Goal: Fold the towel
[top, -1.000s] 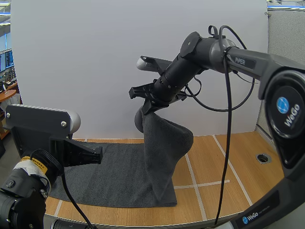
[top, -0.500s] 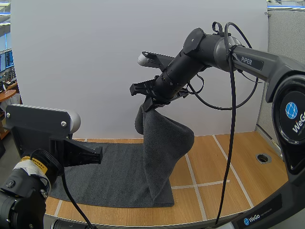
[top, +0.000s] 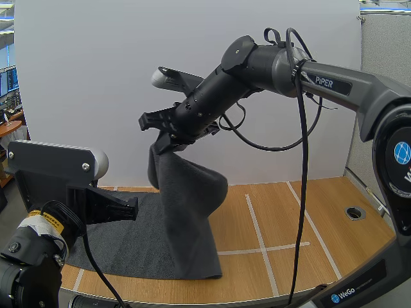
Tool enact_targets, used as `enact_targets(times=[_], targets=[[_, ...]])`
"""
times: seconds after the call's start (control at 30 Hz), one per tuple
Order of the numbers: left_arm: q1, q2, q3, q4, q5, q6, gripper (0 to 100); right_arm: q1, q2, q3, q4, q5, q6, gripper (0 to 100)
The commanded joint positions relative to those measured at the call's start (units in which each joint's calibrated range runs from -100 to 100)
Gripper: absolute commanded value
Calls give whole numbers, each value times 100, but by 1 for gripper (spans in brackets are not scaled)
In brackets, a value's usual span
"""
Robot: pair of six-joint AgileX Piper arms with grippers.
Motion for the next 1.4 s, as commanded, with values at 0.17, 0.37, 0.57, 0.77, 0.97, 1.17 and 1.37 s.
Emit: enact_targets(times=[0.17,0.37,0.57,0.77,0.97,1.17,1.37], targets=[[13,0,-49,-61,-58,8,0,298,472,-23,-4,-312,-19,0],[13,0,-49,-61,-58,8,0,491,701,-35,-17,-468,-19,0],[13,0,-49,-61,-58,8,0,649,920,-35,-57,-768,-19,0],[13,0,-49,-61,-58,8,0,806,1327,-35,-119,-1181,-19,0],[13,0,-49,-61,-58,8,0,975,1757,-63,-185,-1865,-19,0],[13,0,-49,-61,-58,8,0,1017,2140,-554,-211,-2032,39,0],[13,0,-49,-61,-58,8,0,1019,2549,-1203,-211,-2047,160,0]])
